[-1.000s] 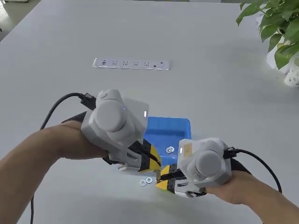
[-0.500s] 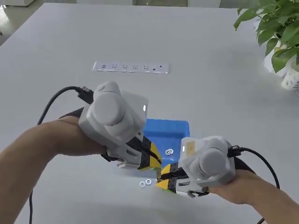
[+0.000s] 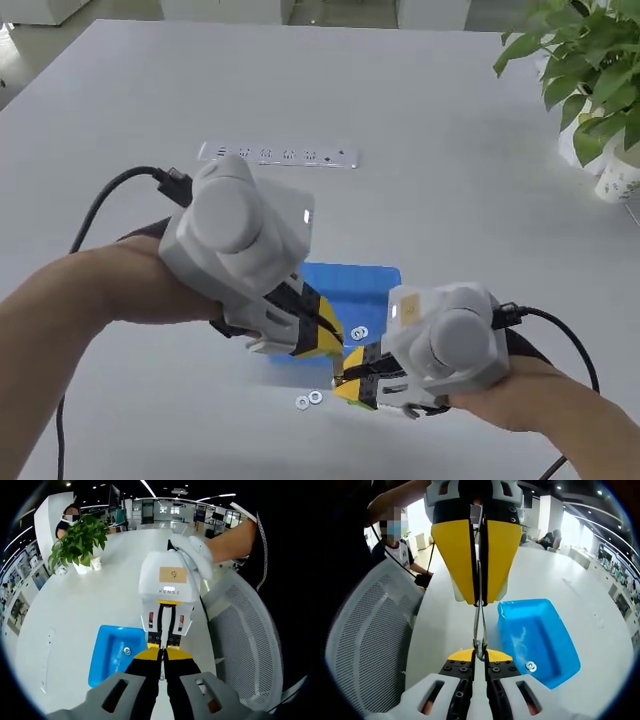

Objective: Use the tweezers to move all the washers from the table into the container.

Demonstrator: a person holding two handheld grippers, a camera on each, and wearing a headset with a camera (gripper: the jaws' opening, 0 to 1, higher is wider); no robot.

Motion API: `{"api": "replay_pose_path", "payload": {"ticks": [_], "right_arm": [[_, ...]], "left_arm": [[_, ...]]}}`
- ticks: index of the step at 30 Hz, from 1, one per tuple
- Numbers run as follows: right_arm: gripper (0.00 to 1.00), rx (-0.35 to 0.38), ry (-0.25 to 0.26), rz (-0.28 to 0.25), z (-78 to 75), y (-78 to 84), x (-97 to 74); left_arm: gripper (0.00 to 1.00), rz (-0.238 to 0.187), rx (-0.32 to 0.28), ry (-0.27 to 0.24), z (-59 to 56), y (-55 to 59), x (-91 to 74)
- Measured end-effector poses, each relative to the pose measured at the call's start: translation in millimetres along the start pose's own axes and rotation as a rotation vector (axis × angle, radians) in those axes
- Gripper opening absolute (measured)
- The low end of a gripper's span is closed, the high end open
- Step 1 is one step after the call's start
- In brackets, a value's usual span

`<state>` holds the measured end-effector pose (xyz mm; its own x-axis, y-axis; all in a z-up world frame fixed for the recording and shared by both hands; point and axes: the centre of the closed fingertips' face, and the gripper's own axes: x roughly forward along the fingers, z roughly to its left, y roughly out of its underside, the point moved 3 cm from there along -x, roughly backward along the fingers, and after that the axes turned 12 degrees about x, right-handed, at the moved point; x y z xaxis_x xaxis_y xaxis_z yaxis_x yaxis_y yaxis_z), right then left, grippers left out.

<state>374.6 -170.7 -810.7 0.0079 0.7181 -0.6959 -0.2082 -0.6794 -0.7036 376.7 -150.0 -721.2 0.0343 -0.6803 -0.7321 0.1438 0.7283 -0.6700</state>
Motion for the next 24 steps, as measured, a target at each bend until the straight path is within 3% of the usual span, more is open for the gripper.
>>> {"api": "replay_pose_path", "payload": {"ticks": [24], "right_arm": [[0.08,-0.031,0.034,-0.015,-23.0,-18.9,-17.7]], "left_arm": [[0.05,0.003,0.037,-0.025,24.1,-15.4,-12.4]]}}
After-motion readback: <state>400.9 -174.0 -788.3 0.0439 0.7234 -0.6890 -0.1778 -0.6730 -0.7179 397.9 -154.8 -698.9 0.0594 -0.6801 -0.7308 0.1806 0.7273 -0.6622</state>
